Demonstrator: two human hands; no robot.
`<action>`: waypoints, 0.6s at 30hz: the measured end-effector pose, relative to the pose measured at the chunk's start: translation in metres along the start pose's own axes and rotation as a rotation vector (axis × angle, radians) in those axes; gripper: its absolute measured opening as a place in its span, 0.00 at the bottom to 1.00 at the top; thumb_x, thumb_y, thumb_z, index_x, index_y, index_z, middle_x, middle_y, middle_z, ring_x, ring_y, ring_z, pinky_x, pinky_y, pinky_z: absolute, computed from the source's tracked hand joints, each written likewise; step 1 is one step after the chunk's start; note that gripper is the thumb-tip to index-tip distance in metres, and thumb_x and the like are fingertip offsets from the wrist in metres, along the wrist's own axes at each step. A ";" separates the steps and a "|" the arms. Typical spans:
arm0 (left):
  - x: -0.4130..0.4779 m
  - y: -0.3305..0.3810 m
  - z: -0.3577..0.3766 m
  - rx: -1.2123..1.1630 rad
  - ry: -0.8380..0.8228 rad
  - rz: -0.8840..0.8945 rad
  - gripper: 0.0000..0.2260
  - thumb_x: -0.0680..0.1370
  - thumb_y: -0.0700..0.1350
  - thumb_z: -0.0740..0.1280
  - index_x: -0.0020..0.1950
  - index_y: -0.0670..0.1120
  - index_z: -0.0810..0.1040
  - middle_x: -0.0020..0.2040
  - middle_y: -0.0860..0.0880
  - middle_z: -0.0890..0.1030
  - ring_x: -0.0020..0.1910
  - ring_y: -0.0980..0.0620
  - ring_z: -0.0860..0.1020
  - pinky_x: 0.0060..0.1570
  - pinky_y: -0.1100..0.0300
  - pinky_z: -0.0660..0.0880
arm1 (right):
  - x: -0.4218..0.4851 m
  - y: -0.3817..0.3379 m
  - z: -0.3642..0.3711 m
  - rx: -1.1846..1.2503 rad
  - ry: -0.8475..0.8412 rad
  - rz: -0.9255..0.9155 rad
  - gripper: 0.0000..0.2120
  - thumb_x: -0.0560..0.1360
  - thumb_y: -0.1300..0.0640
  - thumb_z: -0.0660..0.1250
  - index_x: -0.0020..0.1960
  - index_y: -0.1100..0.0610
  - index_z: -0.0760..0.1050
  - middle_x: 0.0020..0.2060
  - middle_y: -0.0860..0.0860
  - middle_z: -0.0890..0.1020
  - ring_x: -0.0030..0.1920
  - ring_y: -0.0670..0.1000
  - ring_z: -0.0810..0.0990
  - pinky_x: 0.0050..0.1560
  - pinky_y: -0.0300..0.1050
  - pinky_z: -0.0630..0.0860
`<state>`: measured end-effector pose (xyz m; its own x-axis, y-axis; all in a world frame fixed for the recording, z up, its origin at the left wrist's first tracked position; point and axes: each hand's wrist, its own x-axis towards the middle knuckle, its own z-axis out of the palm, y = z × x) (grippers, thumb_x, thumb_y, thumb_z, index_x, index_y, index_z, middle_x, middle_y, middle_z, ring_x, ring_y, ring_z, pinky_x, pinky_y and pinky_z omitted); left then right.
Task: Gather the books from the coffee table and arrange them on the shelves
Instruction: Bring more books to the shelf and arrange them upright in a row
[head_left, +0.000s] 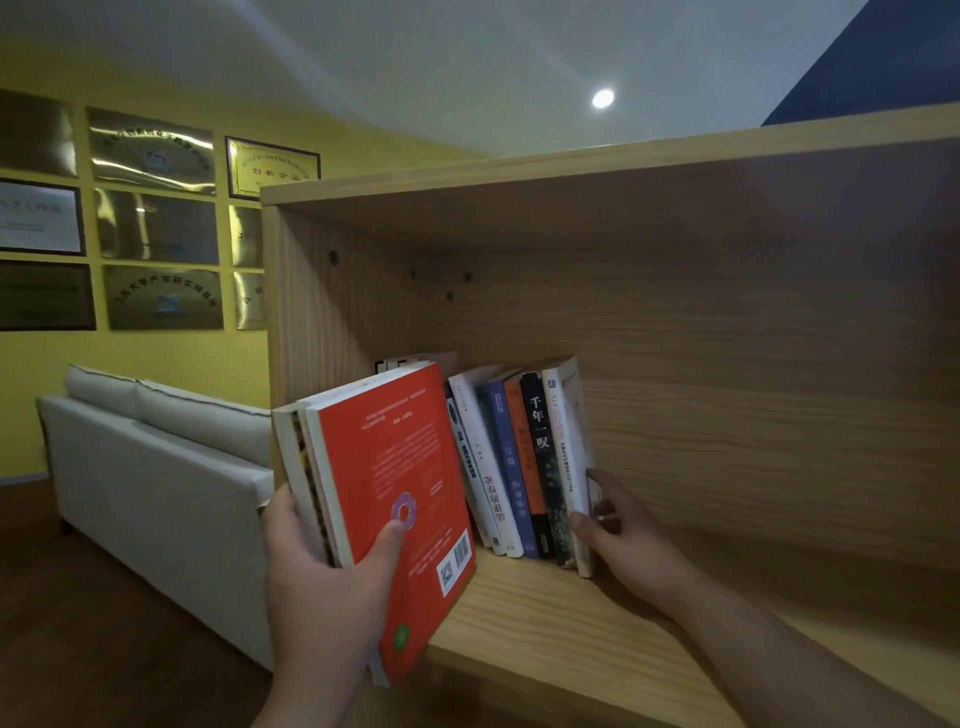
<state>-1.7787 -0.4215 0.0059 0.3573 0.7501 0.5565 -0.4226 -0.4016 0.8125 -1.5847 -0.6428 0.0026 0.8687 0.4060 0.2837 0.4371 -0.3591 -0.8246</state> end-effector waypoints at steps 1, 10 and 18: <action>-0.001 0.002 -0.004 -0.023 0.000 -0.003 0.24 0.69 0.50 0.79 0.52 0.70 0.69 0.47 0.60 0.82 0.42 0.58 0.83 0.32 0.64 0.78 | 0.001 -0.004 0.004 -0.022 -0.009 0.004 0.31 0.80 0.44 0.68 0.79 0.39 0.59 0.64 0.49 0.74 0.59 0.47 0.77 0.52 0.42 0.77; 0.006 0.011 -0.017 -0.393 -0.160 -0.191 0.26 0.62 0.47 0.82 0.57 0.58 0.78 0.51 0.49 0.86 0.45 0.43 0.87 0.37 0.45 0.83 | 0.004 -0.019 0.019 0.084 -0.105 0.090 0.32 0.80 0.46 0.69 0.79 0.40 0.58 0.70 0.55 0.73 0.58 0.52 0.79 0.51 0.46 0.79; -0.007 0.032 0.003 -0.634 -0.431 -0.429 0.23 0.57 0.42 0.78 0.51 0.52 0.83 0.49 0.38 0.86 0.39 0.39 0.86 0.33 0.45 0.82 | -0.063 -0.094 -0.016 0.579 -0.350 0.019 0.30 0.71 0.33 0.66 0.67 0.50 0.75 0.51 0.51 0.88 0.52 0.53 0.87 0.50 0.46 0.84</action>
<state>-1.7919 -0.4413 0.0286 0.8208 0.4540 0.3467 -0.5171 0.3327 0.7887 -1.6770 -0.6481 0.0704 0.7060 0.6871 0.1714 0.1423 0.0995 -0.9848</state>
